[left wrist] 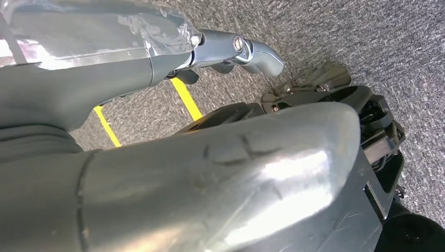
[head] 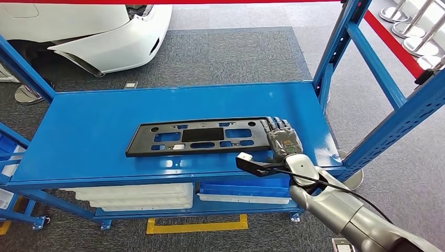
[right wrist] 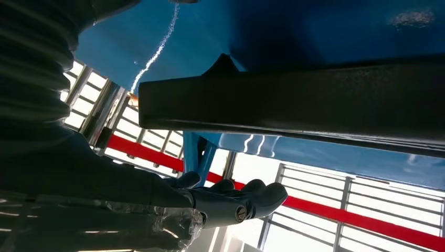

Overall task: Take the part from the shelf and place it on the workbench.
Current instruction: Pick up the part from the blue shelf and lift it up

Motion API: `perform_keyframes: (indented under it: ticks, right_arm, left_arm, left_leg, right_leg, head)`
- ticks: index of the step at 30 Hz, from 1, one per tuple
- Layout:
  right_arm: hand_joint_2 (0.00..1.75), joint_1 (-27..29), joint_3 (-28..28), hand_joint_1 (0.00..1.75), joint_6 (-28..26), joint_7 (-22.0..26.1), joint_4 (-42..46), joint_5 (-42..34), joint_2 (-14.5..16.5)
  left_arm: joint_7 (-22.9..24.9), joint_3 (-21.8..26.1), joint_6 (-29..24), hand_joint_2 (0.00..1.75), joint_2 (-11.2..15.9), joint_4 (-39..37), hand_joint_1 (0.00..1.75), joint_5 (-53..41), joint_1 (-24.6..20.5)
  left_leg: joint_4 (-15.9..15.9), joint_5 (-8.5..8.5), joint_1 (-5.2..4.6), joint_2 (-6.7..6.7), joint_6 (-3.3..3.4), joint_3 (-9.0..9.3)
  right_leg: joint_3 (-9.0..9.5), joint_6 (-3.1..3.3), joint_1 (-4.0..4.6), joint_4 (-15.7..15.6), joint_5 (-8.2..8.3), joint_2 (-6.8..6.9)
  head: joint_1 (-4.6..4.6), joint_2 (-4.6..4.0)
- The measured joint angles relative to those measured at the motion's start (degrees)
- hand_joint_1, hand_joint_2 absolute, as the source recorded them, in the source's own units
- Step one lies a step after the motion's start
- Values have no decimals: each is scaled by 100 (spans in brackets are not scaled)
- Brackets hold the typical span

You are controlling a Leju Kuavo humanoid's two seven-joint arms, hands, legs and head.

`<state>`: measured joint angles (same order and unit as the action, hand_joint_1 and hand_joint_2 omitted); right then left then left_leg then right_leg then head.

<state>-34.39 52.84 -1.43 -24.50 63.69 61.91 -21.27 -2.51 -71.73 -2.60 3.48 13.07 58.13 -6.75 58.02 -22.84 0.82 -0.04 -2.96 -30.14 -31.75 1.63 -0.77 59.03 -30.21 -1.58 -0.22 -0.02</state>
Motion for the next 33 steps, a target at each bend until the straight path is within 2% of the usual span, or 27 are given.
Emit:
perform_keyframes:
  ticks: [13,25,33]
  right_arm:
    - [175,-339,224,0,-702,253,-877,87,408]
    - [175,-660,546,0,-797,442,-1464,260,1021]
    - [175,-689,613,0,-809,455,-1572,272,1210]
  left_arm:
    - [-20,-2,-26,0,0,0,0,-15,0]
    - [-16,-13,-37,0,2,0,0,-62,-1]
    - [-10,-13,-37,0,2,0,0,-68,0]
  left_leg:
    - [-1,5,0,0,-1,0]
    - [-2,8,1,-1,1,0]
    - [-1,8,0,-1,2,0]
  right_leg:
    - [1,2,0,0,2,0]
    - [0,2,2,1,2,0]
    - [0,2,1,1,3,0]
  head:
    - [3,0]
    - [2,0]
    - [5,0]
